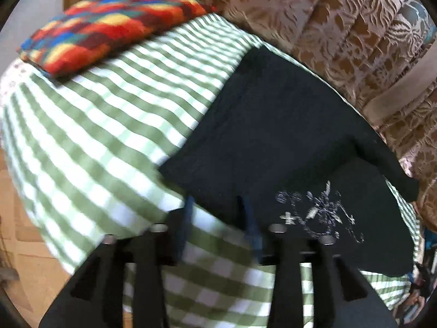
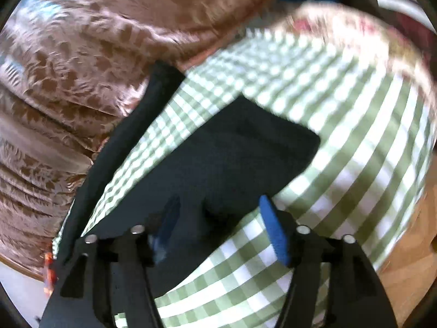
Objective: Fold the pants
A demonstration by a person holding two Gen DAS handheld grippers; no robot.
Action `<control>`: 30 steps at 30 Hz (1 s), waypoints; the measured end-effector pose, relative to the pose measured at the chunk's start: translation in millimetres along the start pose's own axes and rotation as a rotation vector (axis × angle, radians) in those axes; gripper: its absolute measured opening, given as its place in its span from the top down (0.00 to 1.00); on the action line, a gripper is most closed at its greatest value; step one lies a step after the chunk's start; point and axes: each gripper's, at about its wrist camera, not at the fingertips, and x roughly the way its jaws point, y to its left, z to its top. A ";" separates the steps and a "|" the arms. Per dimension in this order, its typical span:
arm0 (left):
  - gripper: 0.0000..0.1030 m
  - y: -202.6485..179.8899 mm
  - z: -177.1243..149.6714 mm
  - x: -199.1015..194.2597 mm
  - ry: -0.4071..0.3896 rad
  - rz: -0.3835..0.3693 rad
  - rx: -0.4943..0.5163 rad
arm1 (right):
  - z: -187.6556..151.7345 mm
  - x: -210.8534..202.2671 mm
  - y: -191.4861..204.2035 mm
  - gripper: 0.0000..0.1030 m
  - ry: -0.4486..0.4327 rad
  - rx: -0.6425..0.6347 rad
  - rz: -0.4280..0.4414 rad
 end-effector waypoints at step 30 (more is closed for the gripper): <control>0.40 -97.0 161.1 60.0 -0.048 -0.276 0.011 | -115.2 84.7 216.3 0.23 0.347 -0.498 0.413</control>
